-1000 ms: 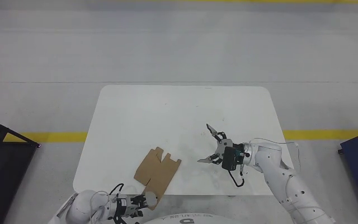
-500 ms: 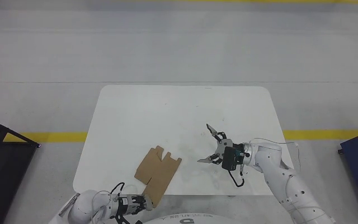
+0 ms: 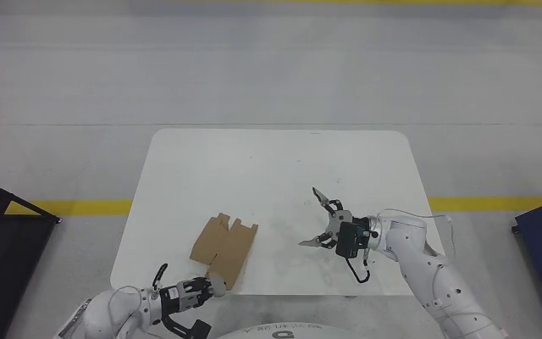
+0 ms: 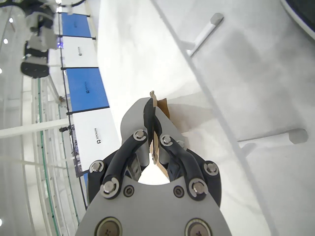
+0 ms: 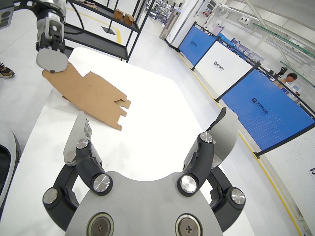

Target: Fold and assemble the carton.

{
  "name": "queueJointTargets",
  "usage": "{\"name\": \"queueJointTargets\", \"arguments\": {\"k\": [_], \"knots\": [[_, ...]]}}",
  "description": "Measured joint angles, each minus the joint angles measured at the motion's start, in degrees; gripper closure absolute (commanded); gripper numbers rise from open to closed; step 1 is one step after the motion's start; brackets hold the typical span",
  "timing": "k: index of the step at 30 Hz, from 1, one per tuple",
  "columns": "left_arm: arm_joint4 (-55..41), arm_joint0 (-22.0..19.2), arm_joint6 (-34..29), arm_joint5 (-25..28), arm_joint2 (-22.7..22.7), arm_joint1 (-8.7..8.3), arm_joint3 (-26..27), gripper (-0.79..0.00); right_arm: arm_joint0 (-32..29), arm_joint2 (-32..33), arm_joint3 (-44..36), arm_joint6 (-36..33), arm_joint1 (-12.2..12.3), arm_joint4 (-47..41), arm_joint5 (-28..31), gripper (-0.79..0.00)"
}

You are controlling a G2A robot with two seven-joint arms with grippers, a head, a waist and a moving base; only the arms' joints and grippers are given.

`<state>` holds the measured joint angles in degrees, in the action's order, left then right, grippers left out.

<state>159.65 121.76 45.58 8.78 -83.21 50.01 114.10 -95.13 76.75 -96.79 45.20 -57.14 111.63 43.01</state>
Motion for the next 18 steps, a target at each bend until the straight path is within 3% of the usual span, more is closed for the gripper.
{"name": "queueJointTargets", "arguments": {"k": [7, 18], "knots": [[-14.7, 3.1, -8.6, -6.0, -4.7, 0.65, 5.3, 0.0, 0.0, 0.0, 0.0, 0.0, 0.0, 0.0, 0.0, -0.785], [-15.9, 2.3, -10.3, -6.1, -4.2, 0.83, 5.8, 0.0, 0.0, -0.2, -0.2, -0.4, 0.0, -0.3, -0.4, -0.785]]}}
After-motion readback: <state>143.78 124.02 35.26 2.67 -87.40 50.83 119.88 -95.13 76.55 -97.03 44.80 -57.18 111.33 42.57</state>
